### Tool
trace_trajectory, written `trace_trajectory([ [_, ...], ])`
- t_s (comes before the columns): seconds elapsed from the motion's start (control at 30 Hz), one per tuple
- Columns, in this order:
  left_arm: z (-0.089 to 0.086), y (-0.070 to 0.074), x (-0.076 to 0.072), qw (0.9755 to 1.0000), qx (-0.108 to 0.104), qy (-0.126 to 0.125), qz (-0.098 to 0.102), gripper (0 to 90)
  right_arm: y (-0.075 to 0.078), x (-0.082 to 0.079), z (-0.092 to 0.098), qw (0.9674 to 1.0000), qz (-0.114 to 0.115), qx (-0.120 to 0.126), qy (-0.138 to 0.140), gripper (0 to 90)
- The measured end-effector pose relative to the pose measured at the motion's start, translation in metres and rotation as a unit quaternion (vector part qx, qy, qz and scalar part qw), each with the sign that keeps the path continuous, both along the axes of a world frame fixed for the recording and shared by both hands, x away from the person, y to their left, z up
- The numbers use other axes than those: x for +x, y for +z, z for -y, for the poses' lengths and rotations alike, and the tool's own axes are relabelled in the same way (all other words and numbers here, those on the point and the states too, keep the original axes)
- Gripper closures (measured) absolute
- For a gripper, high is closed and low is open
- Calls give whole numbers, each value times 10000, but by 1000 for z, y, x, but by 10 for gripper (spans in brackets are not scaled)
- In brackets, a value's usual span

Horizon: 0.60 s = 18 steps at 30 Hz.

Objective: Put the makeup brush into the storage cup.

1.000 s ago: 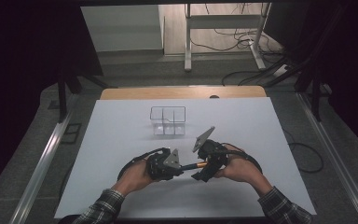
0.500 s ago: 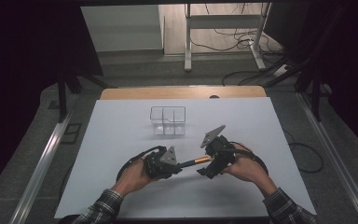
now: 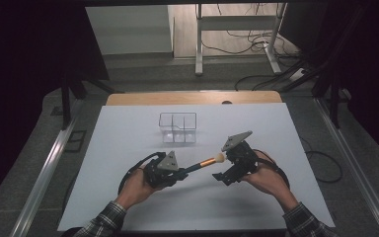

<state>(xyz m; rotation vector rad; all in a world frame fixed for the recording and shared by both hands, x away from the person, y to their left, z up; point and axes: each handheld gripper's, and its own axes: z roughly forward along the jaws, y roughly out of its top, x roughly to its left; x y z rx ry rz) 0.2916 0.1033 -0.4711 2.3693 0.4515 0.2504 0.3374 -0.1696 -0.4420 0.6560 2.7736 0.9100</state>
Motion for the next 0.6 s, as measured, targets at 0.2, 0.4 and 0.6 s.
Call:
trace_trajectory([
  [0.2, -7, 1, -3, 9994, -259, 210, 9, 788, 0, -2, 9, 9994, -21, 273, -194, 0],
  [0.4, -9, 0, -8, 9986, -427, 308, 31, 788, -2, -4, 11, 9982, -165, 461, -334, 0],
  [0.6, -10, 1, -12, 9974, -609, 376, 85, 788, -3, -7, 12, 9960, -236, 740, -440, 0],
])
